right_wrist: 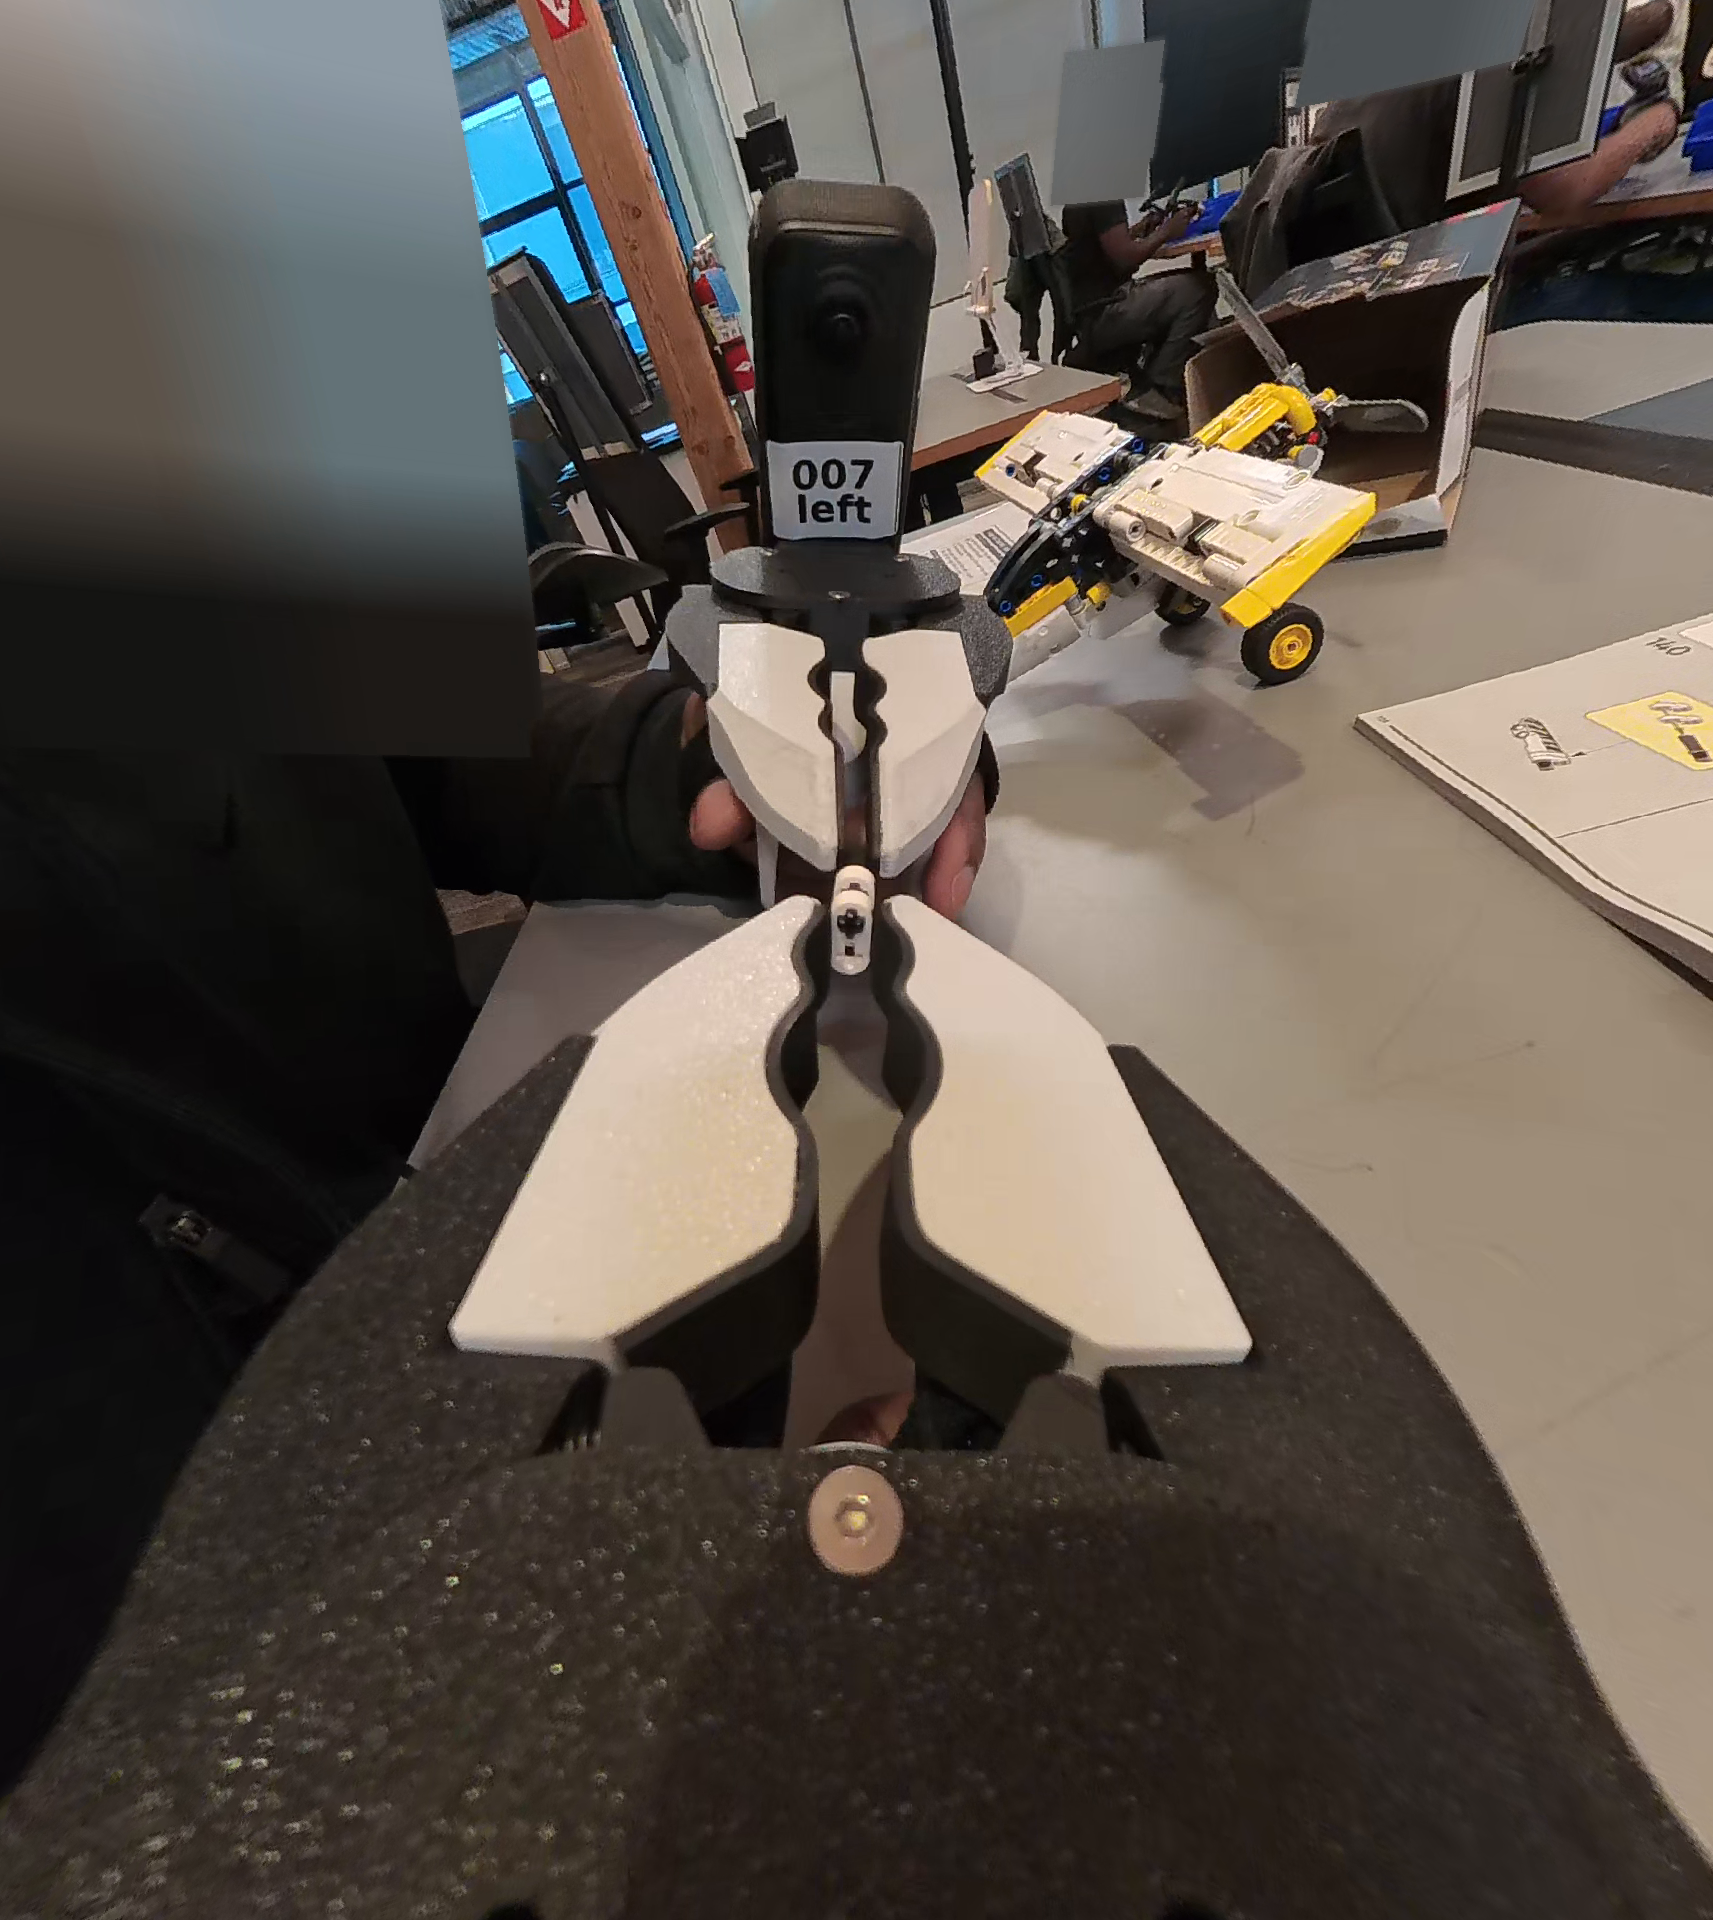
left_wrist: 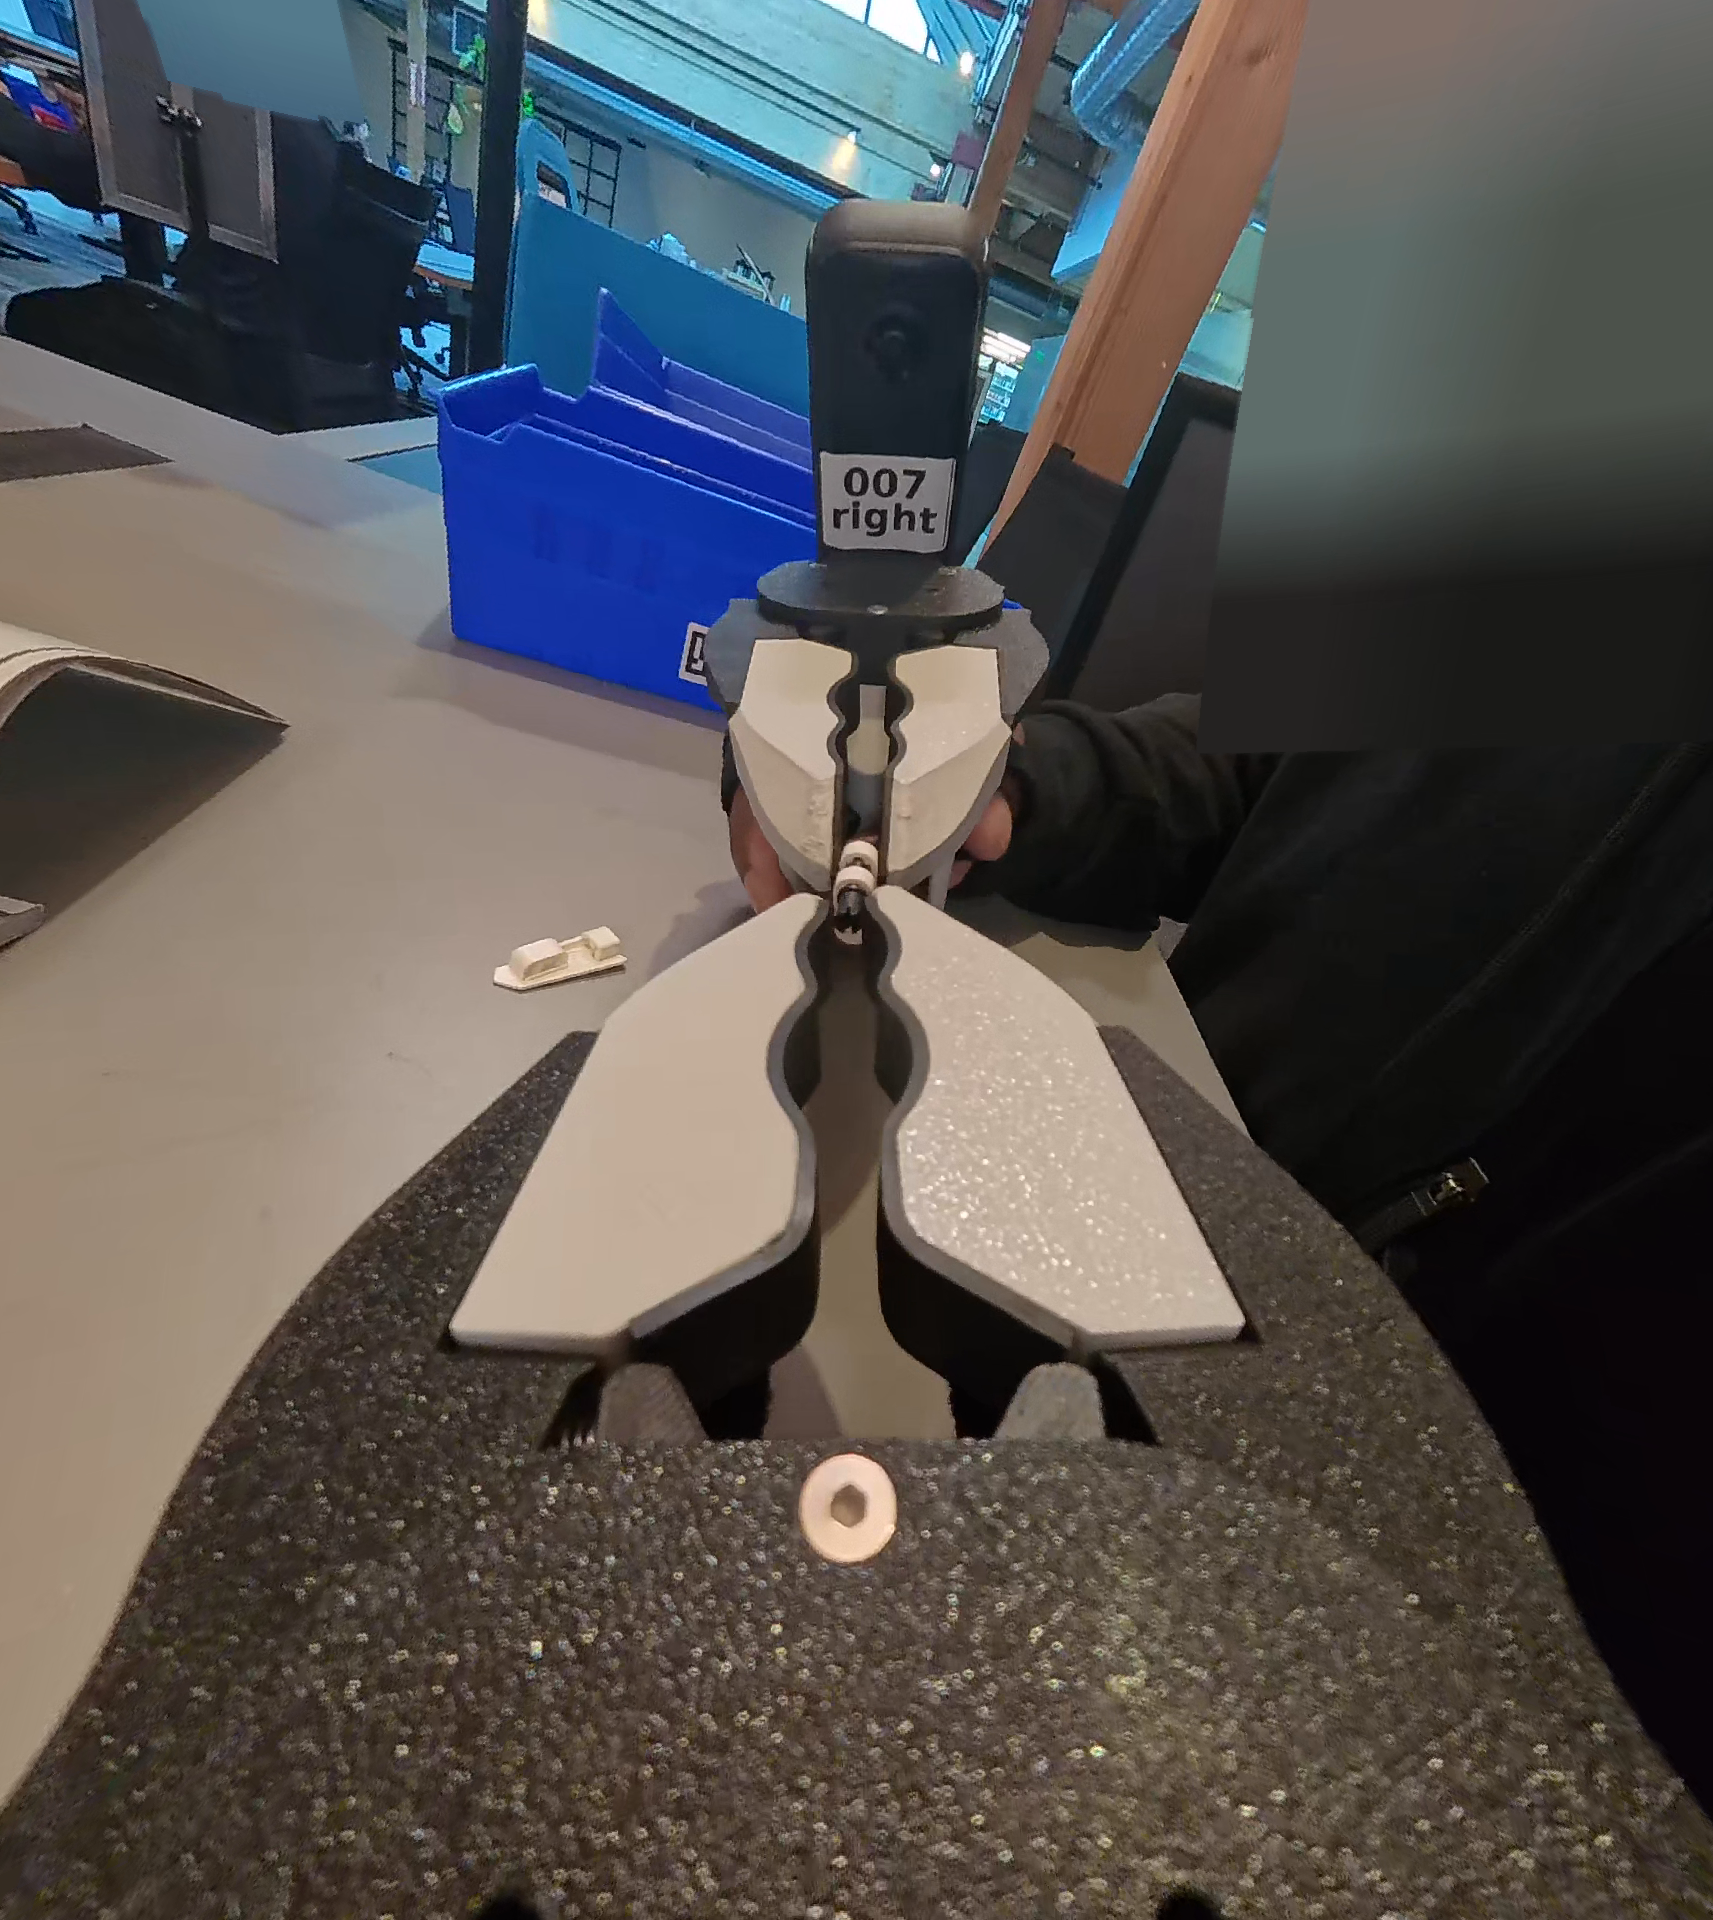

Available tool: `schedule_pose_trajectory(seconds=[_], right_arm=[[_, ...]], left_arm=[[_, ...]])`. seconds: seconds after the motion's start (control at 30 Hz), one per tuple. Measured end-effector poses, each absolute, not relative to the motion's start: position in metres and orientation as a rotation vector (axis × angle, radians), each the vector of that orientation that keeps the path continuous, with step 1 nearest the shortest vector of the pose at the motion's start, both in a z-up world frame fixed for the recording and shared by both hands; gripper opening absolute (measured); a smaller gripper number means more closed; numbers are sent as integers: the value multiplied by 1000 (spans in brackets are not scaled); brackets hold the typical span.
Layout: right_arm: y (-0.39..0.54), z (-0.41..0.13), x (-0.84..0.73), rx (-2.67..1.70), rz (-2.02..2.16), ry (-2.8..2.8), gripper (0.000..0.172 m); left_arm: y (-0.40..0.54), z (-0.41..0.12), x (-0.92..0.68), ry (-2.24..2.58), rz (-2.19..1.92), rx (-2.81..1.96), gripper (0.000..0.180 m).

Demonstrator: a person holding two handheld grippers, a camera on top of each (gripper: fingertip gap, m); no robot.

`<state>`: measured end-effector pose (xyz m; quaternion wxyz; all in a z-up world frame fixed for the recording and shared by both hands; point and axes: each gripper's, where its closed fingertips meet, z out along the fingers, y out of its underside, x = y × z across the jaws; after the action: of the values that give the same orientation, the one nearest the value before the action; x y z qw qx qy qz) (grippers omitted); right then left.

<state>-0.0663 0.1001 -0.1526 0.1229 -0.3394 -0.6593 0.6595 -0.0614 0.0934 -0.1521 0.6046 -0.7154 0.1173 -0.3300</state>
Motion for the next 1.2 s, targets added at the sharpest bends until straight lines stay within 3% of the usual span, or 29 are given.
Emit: schedule_pose_trajectory(seconds=[0.77, 0.9, 1.2], right_arm=[[92, -154, -60, -936, 1957, -1968, 7], [81, -156, -60, -927, 1952, -2003, 5], [91, -164, -71, -1075, 1830, -1945, 0]], left_arm=[[89, -158, -50, 355, -786, -1694, 4], [92, -189, -21, 559, -675, -1875, 1], [101, -187, -34, 419, -639, -1892, 0]])
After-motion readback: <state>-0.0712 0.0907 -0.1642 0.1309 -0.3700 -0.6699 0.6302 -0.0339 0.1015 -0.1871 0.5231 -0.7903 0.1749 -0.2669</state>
